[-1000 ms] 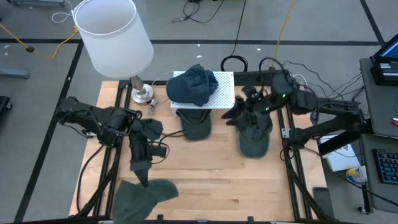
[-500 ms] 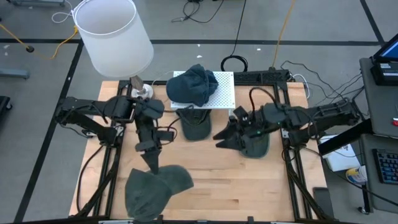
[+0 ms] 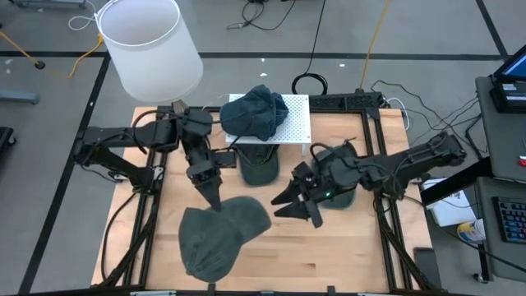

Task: Pick & Place hat
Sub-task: Put the left black cap on the shelf

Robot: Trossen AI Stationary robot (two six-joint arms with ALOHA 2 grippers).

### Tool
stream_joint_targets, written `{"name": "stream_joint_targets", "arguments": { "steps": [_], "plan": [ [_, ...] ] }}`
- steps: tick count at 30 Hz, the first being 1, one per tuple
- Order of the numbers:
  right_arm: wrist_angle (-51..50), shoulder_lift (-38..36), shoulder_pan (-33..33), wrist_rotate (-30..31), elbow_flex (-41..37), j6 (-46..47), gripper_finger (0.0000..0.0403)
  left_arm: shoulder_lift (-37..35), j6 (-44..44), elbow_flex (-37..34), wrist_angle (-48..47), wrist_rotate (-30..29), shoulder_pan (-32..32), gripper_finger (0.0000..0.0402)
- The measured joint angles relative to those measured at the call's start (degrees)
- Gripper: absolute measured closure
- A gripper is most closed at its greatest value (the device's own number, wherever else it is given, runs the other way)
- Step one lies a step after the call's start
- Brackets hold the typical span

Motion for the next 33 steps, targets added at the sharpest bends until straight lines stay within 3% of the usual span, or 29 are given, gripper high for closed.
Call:
{"name": "stream_joint_targets", "arguments": {
  "steps": [6, 12, 16, 23, 27, 33],
  "plan": [
    [8.9, 2.3, 1.3, -0.2, 0.0, -2.3, 0.019, 2.0, 1.6, 0.0, 0.3, 0.1, 0.5, 0.0393],
    [9.3, 3.1, 2.0, -0.1, 0.0, -2.1, 0.0197, 3.3, 2.6, 0.0, 0.5, 0.5, 0.5, 0.0393],
    [9.5, 3.0, 2.0, -0.1, 0.0, -0.9, 0.0241, 3.4, 2.3, 0.0, 0.9, 0.6, 0.5, 0.0393],
    [9.0, 3.0, 1.9, -2.7, 0.0, 0.7, 0.0385, 3.4, 3.2, 0.0, 1.6, -0.1, 0.7, 0.0393],
    [8.9, 3.0, 1.9, -2.8, 0.0, 2.5, 0.0394, 3.4, 3.2, 0.0, 3.1, -0.9, 0.7, 0.0383],
    [2.8, 0.1, 2.3, -2.8, 0.0, 4.7, 0.0397, 3.3, 7.3, 0.0, 3.5, -4.2, 1.4, 0.0325]
  ]
}}
